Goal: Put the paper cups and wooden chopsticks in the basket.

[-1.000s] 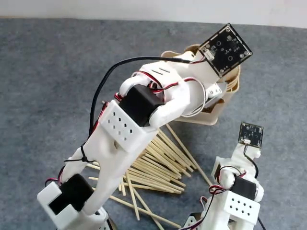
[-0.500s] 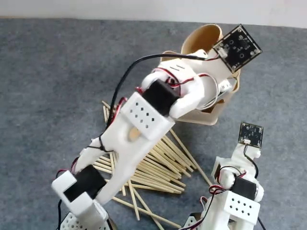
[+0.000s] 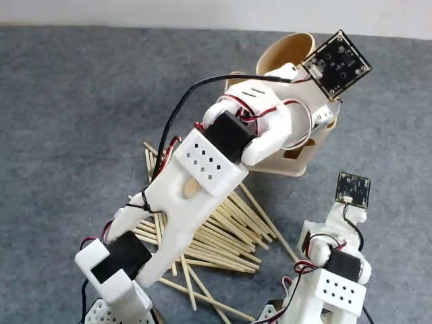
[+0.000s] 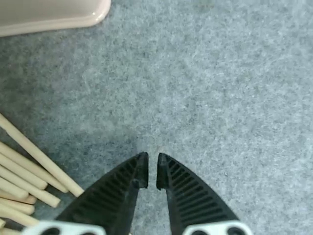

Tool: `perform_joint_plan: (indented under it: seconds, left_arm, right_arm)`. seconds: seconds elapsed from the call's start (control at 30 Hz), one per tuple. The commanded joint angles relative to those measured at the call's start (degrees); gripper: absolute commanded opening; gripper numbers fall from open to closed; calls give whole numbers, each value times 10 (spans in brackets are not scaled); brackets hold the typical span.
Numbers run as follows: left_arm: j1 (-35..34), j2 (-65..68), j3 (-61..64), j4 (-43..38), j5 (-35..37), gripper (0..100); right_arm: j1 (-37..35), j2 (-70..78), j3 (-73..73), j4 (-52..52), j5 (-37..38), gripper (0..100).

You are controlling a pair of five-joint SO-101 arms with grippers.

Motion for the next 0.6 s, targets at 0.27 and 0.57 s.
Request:
perform_joint_plan:
  seconds: [0.27,0.57]
  left_arm:
    - [26,13,-7,41,-105,164]
    - [41,7,-13,69,-187,164]
  right_arm:
    - [5,-7,-3,-11,7,46]
    - [5,-7,-3,-11,7,46]
